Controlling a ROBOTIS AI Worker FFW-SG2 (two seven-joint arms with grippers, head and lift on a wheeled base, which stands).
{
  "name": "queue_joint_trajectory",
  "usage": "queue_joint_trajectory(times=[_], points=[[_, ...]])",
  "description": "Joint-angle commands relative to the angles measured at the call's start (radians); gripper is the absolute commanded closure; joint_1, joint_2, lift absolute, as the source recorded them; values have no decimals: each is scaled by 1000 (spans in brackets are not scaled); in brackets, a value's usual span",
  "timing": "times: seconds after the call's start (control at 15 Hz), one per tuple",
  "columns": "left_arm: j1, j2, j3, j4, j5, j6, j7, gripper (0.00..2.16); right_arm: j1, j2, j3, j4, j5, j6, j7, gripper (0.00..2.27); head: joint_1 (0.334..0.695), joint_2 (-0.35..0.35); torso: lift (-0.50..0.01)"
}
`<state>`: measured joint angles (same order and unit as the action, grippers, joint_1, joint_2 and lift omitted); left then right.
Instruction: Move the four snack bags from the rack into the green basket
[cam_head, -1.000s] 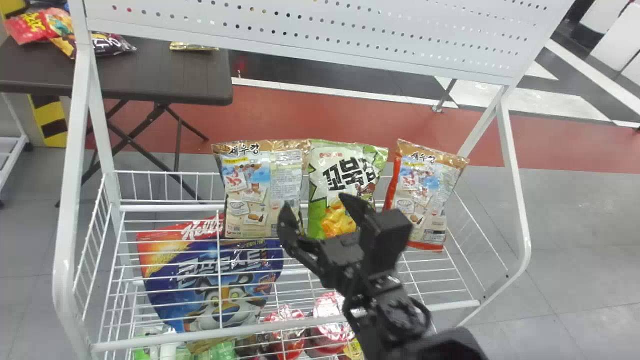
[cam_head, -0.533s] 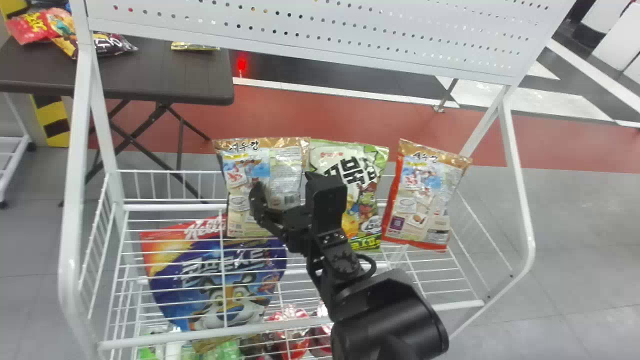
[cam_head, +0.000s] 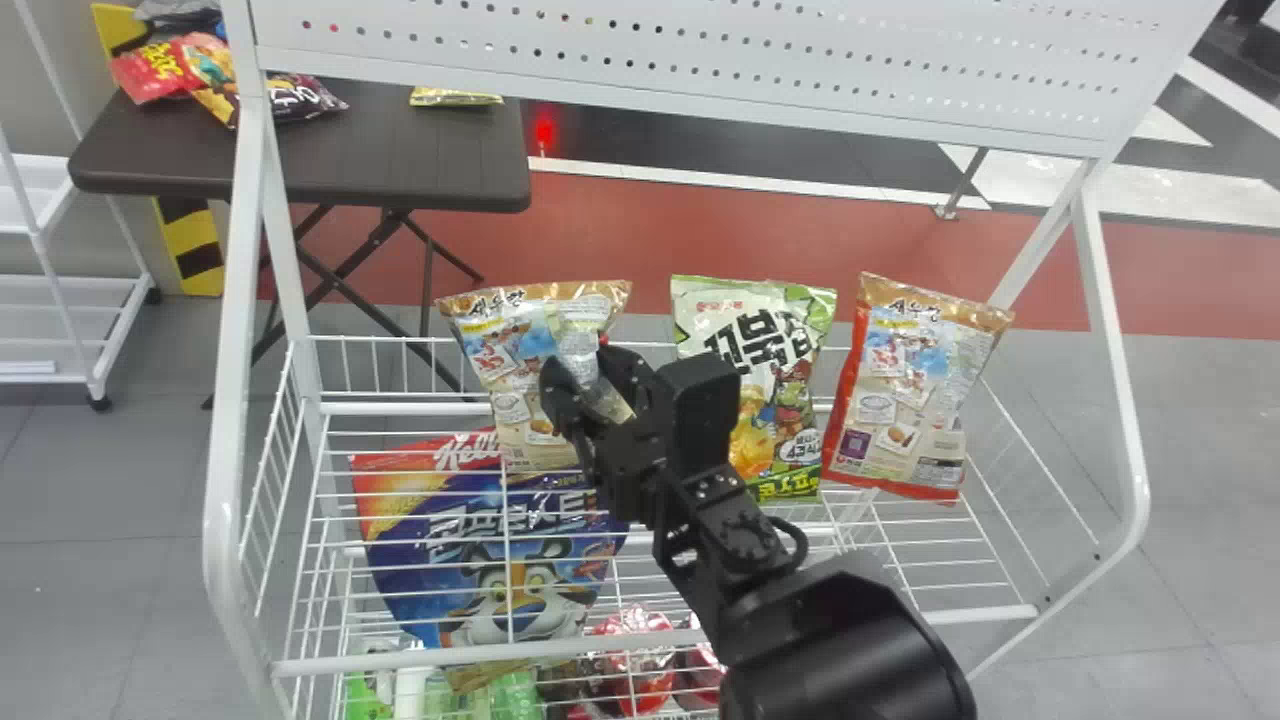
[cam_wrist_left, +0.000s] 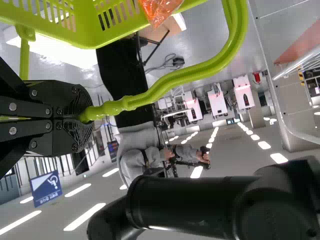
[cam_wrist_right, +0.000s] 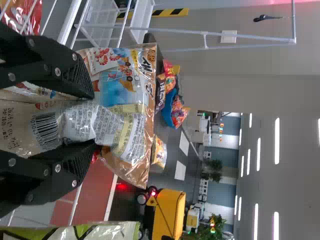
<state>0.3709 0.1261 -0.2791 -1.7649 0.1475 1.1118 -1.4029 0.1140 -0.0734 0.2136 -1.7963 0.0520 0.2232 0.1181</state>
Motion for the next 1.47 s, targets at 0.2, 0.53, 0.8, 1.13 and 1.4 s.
queue_joint_trajectory(times=[0.2,0.53,0.8,1.13,1.4], points=[[0,0,-2,-2,-2,-2,-1,1585,191,-14,-37,-281,-9,0,28,2128,695,-253,0],[3,0,54,-19,0,1,-2,1585,467,-42,-152,-669,-80,411,121,2128,695,-318,0],[-4,1,77,-34,1,23,-4,1585,676,-55,-257,-877,-119,736,193,2128,695,-350,0],[-13,-2,75,-33,1,32,2,1585,751,-45,-369,-937,-248,924,311,2128,695,-350,0],[-7,-2,78,-36,3,38,2,1585,751,-40,-404,-1025,-282,1203,339,2128,695,-350,0]])
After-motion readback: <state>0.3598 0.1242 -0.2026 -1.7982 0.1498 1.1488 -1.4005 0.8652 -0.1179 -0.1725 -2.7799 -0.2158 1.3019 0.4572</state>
